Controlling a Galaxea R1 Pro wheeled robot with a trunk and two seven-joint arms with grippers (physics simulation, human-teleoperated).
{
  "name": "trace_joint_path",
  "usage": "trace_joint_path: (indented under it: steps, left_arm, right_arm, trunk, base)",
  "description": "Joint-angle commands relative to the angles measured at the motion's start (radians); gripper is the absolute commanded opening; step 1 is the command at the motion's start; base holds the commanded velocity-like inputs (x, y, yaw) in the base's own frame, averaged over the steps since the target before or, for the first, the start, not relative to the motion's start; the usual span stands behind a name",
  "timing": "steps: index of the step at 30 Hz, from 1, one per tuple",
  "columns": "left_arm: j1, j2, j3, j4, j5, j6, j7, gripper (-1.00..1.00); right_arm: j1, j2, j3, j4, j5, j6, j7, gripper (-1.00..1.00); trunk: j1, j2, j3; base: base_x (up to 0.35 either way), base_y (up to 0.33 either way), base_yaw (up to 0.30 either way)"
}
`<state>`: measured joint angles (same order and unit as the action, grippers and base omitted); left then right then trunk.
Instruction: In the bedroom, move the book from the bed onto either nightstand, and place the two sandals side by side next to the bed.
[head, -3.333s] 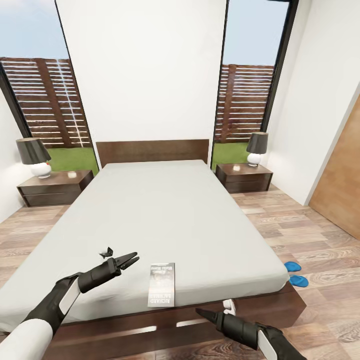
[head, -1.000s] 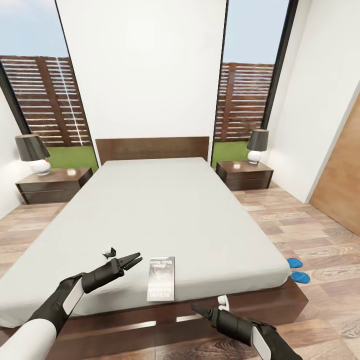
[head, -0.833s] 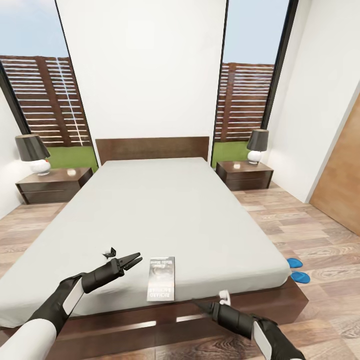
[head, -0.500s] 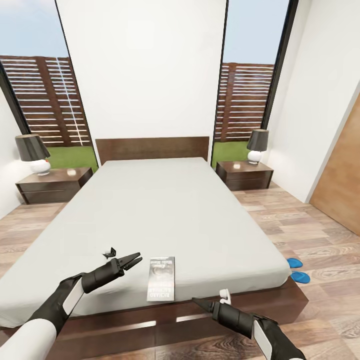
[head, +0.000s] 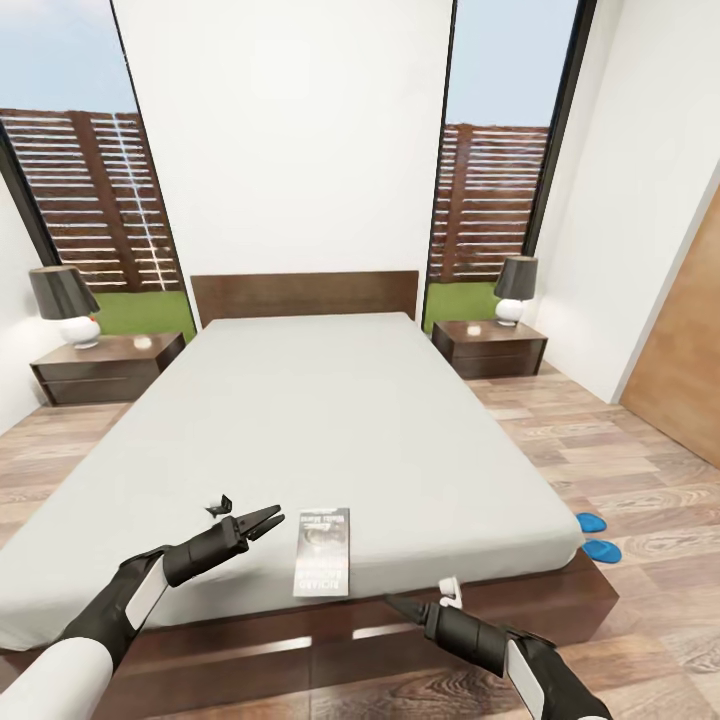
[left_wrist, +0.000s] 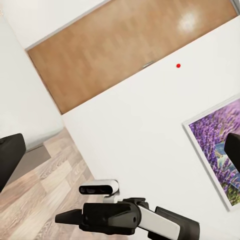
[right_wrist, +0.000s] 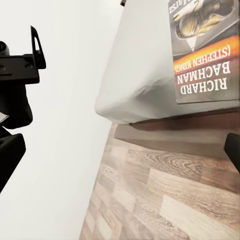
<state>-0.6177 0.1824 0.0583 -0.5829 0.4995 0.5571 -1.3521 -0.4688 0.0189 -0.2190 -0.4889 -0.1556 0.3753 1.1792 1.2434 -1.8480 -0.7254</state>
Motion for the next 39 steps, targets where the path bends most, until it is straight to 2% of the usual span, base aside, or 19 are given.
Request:
trace_joint_path:
  steps: [1, 18, 39]
  left_arm:
    - [-0.001, 0.000, 0.000, 0.000, 0.003, 0.011, -0.002, 1.00]
    - [-0.001, 0.000, -0.001, 0.000, 0.002, 0.010, -0.002, 1.00]
    - [-0.001, 0.000, -0.002, 0.000, 0.002, 0.010, -0.002, 1.00]
  right_arm:
    - [-0.001, 0.001, -0.006, 0.000, 0.001, 0.010, 0.004, 1.00]
    - [-0.001, 0.001, -0.005, 0.000, 0.001, 0.010, 0.004, 1.00]
    - [-0.001, 0.001, -0.005, 0.000, 0.001, 0.010, 0.004, 1.00]
  trunk:
    - [0.004, -0.008, -0.004]
    - [0.069, -0.127, -0.057]
    - [0.069, -0.127, -0.057]
  base:
    - [0.000, 0.000, 0.000]
    - [0.000, 0.000, 0.000]
    - [0.049, 0.000, 0.000]
